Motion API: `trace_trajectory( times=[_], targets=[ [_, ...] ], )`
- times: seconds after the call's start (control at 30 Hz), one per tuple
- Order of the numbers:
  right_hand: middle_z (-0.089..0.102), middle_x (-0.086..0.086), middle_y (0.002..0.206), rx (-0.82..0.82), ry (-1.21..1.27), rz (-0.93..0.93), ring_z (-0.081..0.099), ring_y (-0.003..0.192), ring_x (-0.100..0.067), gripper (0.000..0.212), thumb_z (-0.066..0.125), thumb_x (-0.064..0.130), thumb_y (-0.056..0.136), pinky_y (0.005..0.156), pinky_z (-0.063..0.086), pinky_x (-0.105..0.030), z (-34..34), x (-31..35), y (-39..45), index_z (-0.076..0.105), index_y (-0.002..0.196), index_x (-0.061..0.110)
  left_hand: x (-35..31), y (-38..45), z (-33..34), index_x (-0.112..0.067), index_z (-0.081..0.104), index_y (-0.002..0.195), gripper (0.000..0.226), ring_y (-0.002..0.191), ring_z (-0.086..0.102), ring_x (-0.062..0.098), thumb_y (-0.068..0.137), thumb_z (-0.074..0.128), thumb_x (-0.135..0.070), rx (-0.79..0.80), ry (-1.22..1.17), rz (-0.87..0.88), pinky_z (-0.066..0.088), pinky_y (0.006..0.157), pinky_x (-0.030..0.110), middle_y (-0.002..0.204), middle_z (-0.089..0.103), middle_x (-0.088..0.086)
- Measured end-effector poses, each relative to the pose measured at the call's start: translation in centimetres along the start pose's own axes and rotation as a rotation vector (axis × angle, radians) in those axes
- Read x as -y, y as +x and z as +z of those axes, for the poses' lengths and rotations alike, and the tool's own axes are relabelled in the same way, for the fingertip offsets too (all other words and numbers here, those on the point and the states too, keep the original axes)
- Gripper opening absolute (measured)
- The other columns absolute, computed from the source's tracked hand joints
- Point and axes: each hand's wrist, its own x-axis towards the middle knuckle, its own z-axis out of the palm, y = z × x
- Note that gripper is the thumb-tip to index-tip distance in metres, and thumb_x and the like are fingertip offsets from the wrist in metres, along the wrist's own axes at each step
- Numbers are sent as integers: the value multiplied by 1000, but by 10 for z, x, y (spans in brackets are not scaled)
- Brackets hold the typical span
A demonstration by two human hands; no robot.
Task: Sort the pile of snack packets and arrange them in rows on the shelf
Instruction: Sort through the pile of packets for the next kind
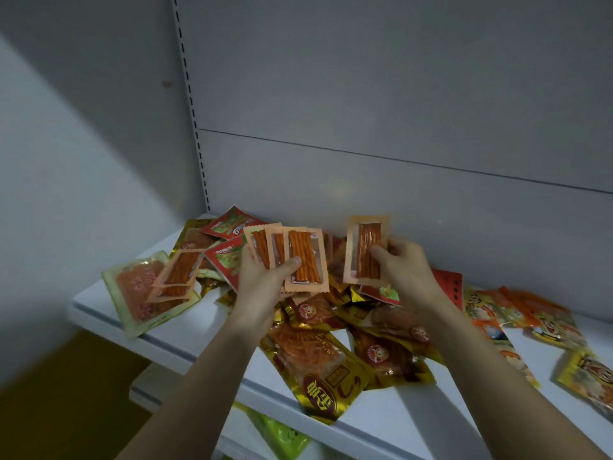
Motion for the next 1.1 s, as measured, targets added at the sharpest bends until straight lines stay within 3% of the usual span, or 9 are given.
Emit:
trace_trajectory(
  times=[0.07,0.13,0.23,0.33,0.43,0.57,0.73,0.97,1.1],
  targets=[
    [75,-9,101,67,181,121,73,94,-22,14,56,17,100,90,57,-41,-1,10,-3,69,95,16,0,5,10,-26,51,132,58,107,71,19,85,76,-2,39,9,-1,60,86,48,116,73,-1],
    [75,-14,102,78,276,171,73,94,-26,13,58,17,99,88,58,-43,2,17,-8,69,98,9,3,9,20,-25,52,129,56,106,71,21,85,77,-2,93,11,-20,61,84,49,115,73,-1],
    [75,-10,99,-9,262,202,74,91,-21,12,59,18,99,82,59,-37,4,22,-18,68,97,10,5,14,34,-23,52,128,54,104,72,22,85,76,-2,176,-3,-43,62,81,49,117,72,3],
    [74,-4,101,-101,206,241,73,88,-13,15,56,22,100,68,57,-24,0,18,-31,66,105,11,11,17,47,-22,53,128,54,106,71,20,84,76,0,244,9,-33,60,88,50,117,72,2],
    [74,-5,101,-137,275,303,75,84,-15,19,60,23,98,61,59,-27,-8,13,-48,62,113,11,19,12,61,-22,53,130,57,107,71,19,84,77,0,328,3,-66,59,91,50,117,73,1],
    [74,-6,105,-197,272,333,75,90,-20,31,72,20,88,79,61,-38,-28,6,-75,60,115,12,28,-9,82,-23,52,132,57,105,72,16,85,77,-4,434,6,-143,60,89,46,117,72,0],
    [73,-14,103,-360,359,330,75,85,-25,27,72,4,87,64,59,-31,-67,3,-118,62,112,3,26,-51,115,-25,55,130,33,99,74,23,100,58,-11,510,-48,-271,62,67,37,118,72,4],
    [72,-12,102,-519,314,306,75,87,-22,22,72,7,87,72,61,-31,-142,-9,-201,63,107,7,42,-149,167,-22,53,134,35,106,71,26,103,51,-6,603,-58,-332,62,76,43,122,71,6],
    [70,-15,102,-606,316,319,75,83,-23,25,73,4,87,72,62,-34,-195,-23,-262,59,108,4,52,-222,202,-20,60,125,26,96,74,24,106,46,-8,656,-58,-395,62,68,37,110,75,6]
  ],
)
